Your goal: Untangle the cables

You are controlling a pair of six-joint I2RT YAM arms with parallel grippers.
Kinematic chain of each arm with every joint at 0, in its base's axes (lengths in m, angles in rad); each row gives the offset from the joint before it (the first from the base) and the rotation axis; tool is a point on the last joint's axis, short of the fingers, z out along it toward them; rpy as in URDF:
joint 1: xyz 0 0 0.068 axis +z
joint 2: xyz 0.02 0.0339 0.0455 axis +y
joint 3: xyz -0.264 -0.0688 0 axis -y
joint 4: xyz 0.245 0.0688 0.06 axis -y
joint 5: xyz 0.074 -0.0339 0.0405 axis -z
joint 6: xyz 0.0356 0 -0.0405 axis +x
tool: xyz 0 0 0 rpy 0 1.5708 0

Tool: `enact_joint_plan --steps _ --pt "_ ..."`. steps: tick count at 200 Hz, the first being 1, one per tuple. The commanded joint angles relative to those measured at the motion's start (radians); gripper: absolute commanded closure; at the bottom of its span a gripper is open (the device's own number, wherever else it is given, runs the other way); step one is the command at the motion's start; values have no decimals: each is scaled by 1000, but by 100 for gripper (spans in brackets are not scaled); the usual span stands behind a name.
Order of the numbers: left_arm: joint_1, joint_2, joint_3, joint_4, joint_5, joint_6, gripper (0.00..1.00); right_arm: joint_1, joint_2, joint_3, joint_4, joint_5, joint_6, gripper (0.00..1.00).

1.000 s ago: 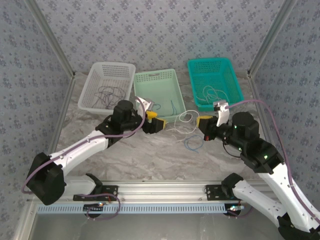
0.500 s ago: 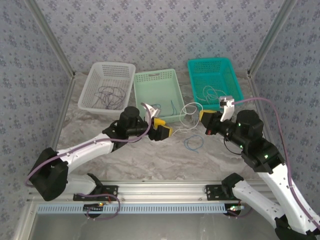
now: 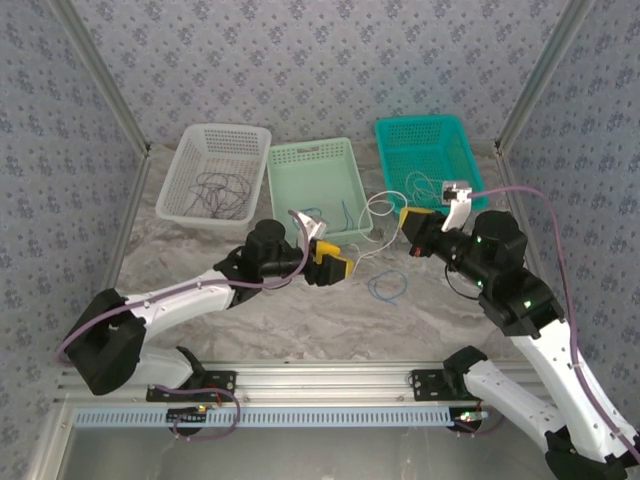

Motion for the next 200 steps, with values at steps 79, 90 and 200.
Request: enact_joint_plan --steps 79,90,200 --pt "-3 -20 -31 129 -114 -34 25 -150 29 100 27 -171 55 100" --pt "-3 -21 -32 156 -114 -33 25 -159 36 99 26 -208 60 100" --pt "-9 139 107 304 -57 -86 27 -171 29 -1 186 -221 227 100"
